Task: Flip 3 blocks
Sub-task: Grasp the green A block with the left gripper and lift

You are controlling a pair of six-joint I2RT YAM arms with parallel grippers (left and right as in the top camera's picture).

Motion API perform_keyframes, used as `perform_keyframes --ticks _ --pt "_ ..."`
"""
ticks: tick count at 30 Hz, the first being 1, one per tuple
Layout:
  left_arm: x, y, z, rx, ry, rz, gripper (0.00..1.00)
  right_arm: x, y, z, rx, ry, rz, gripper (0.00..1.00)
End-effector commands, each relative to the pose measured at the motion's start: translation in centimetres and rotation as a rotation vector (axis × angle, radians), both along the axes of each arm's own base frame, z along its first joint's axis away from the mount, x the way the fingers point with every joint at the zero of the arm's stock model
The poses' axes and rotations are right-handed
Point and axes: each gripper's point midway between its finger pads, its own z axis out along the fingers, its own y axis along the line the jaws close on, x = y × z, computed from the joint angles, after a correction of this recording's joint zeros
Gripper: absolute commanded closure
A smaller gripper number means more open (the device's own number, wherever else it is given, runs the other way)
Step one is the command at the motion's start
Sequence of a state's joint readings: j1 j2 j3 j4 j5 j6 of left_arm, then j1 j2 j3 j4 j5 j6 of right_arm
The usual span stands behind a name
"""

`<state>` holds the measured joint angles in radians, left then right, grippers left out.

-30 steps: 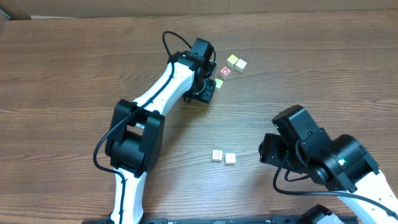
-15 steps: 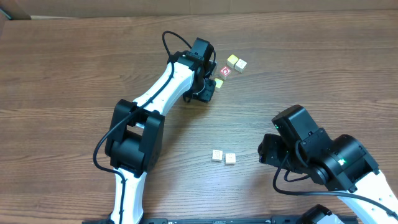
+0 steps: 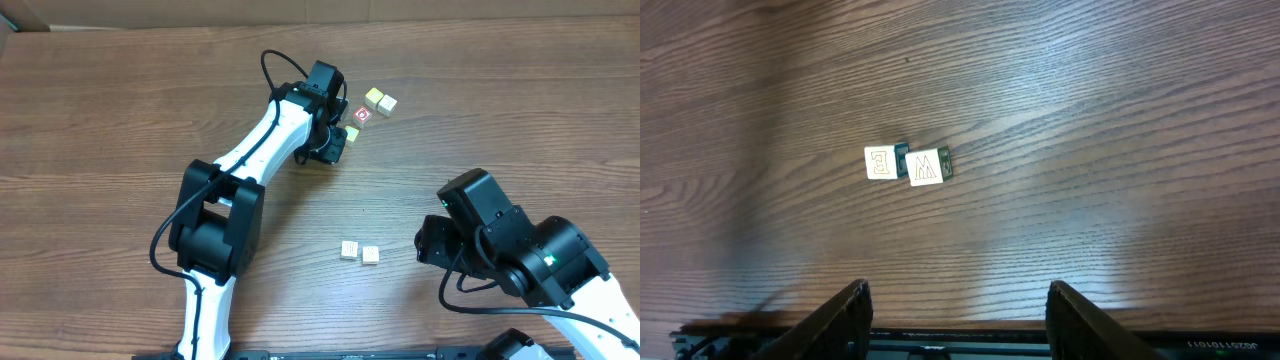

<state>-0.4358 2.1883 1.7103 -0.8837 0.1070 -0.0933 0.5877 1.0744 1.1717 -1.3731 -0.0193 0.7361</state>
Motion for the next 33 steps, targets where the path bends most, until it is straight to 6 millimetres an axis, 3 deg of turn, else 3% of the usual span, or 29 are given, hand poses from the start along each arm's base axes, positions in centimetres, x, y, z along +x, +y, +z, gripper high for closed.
perform_keyframes --ticks 1,5,10,13,15,18,33 --pt "0.93 -0.03 0.27 0.005 -0.028 -0.019 0.82 0.34 0.06 0.77 0.013 -0.024 -0.001 0.43" --pt "0.97 -0.07 0.28 0.004 -0.029 -0.02 0.9 0.35 0.06 0.77 0.013 -0.025 -0.002 0.43" --pt "0.85 0.09 0.24 0.006 -0.021 -0.01 0.93 0.45 0.14 0.83 0.016 -0.029 -0.001 0.43" --pt "0.8 0.14 0.23 0.008 -0.019 -0.009 0.8 0.46 0.14 0.83 0.016 -0.03 -0.001 0.43" --pt "0.83 0.1 0.24 0.006 -0.019 -0.003 0.52 0.46 0.15 0.83 0.017 -0.029 -0.001 0.43" --pt "0.93 0.04 0.27 0.003 -0.023 -0.002 0.44 0.47 0.15 0.83 0.017 -0.03 -0.001 0.43" --pt "1.6 -0.56 0.34 -0.023 -0.046 0.019 0.49 0.55 0.2 0.87 0.019 -0.033 -0.001 0.43"
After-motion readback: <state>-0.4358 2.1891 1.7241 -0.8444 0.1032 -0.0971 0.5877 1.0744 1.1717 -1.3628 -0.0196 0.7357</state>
